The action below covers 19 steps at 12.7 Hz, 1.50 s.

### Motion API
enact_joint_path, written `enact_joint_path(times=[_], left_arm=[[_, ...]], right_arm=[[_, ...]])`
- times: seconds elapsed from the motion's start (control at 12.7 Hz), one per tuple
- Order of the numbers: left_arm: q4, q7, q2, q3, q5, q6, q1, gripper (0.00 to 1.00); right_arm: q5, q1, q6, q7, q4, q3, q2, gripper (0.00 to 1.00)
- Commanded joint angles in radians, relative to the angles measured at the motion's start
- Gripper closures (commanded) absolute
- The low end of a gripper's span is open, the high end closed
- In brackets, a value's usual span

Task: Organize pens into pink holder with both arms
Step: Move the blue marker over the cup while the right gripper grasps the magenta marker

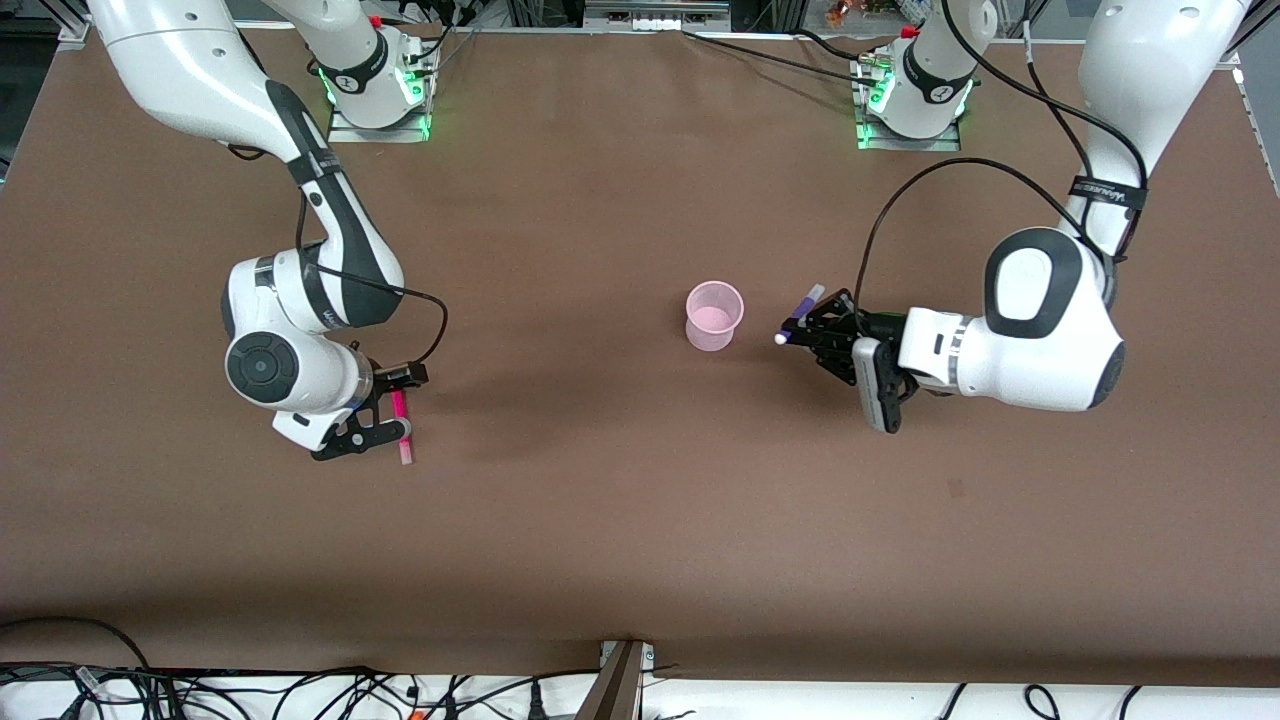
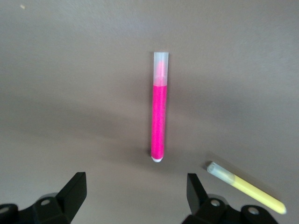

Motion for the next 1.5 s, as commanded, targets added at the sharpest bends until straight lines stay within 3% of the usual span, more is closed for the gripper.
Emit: enact_joint_path(times=[0.0,0.32,0.71,1.11,1.18,1.26,1.42], left_arm=[[-0.061,0.169,0.000,-0.052,-0.031,0.128,0.000,1.00],[-0.270,0.282,-0.006,-0.238,-0.161,0.541,0.016,1.00],[-0.289,0.459,0.009,-0.260,-0.179,0.593,0.023,1.00],[-0.348,0.484,0.003,-0.266,-0.224,0.632,0.013,1.00],[-0.349,0.487,0.002,-0.267,-0.222,0.630,0.014,0.44],[-0.350,0.498,0.002,-0.269,-0.225,0.624,0.017,0.00],[-0.349,0.495,-0.001,-0.293,-0.232,0.621,0.036,0.00]], right_arm=[[0.016,-0.022,0.119,-0.026,-0.120,0.005,-0.021,0.07],[0.016,-0.039,0.166,-0.028,-0.125,0.005,0.009,0.18],[0.016,-0.048,0.173,-0.028,-0.126,0.005,0.028,0.32],[0.016,-0.050,0.174,-0.040,-0.125,0.005,0.037,0.56],[0.016,-0.050,0.174,-0.040,-0.125,0.005,0.037,0.60],[0.016,-0.050,0.174,-0.040,-0.125,0.005,0.037,0.64],[0.016,-0.051,0.174,-0.040,-0.125,0.005,0.037,0.73]])
